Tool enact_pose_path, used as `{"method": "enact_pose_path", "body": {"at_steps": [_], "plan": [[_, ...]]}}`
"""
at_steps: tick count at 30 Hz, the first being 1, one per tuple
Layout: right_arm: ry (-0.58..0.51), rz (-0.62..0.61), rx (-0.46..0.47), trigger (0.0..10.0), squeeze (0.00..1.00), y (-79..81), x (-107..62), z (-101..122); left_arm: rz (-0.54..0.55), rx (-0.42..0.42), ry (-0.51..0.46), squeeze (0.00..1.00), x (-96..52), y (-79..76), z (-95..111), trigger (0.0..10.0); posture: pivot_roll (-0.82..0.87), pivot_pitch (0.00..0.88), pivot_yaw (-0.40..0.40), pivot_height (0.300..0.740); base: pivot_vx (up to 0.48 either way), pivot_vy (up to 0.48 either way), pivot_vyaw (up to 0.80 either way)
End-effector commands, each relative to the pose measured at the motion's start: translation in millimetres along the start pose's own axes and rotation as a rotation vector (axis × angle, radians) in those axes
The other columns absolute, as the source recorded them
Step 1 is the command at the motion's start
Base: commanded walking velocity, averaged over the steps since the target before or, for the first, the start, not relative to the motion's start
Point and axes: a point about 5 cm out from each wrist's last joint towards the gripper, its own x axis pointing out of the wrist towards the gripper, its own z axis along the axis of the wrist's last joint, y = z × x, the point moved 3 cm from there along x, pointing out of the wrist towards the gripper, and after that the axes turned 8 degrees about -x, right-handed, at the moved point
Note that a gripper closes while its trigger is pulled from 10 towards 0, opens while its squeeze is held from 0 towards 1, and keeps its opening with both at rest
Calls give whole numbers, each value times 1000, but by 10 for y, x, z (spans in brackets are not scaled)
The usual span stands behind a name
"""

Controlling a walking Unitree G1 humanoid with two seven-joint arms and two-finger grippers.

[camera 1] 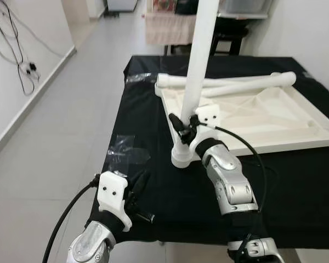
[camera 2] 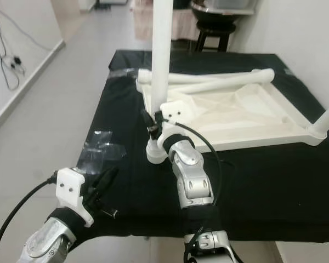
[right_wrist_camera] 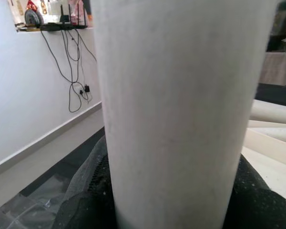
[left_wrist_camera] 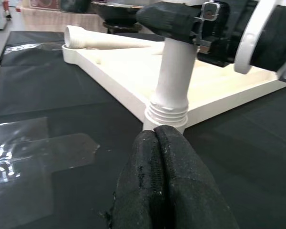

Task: Building children table

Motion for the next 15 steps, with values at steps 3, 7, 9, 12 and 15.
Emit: {"method": "enact_pose_path", "body": {"at_steps": [3, 7, 9, 12, 15], "plan": [[192, 27, 72, 10000, 0, 0, -78, -483, 10, -3, 19, 0, 2, 25, -52, 10000, 95, 151, -18, 740, 0, 0, 0], [101, 127, 76, 10000, 1000, 41, -13, -282, 19, -1, 13, 0, 11, 31, -45, 10000, 96, 150, -17, 740, 0, 0, 0], [77, 155, 80, 10000, 1000, 61, 6, -203, 18, -2, 13, 0, 13, 31, -45, 10000, 96, 150, -17, 740, 0, 0, 0], [-19, 300, 73, 10000, 0, 63, 64, 77, 8, -3, 16, 0, 19, 19, -47, 10000, 97, 151, -10, 740, 0, 0, 0], [-102, 552, 5, 10000, 0, 59, 60, 290, 2, -5, 18, 0, 25, 16, -50, 10000, 104, 151, -11, 740, 0, 0, 0]]}}
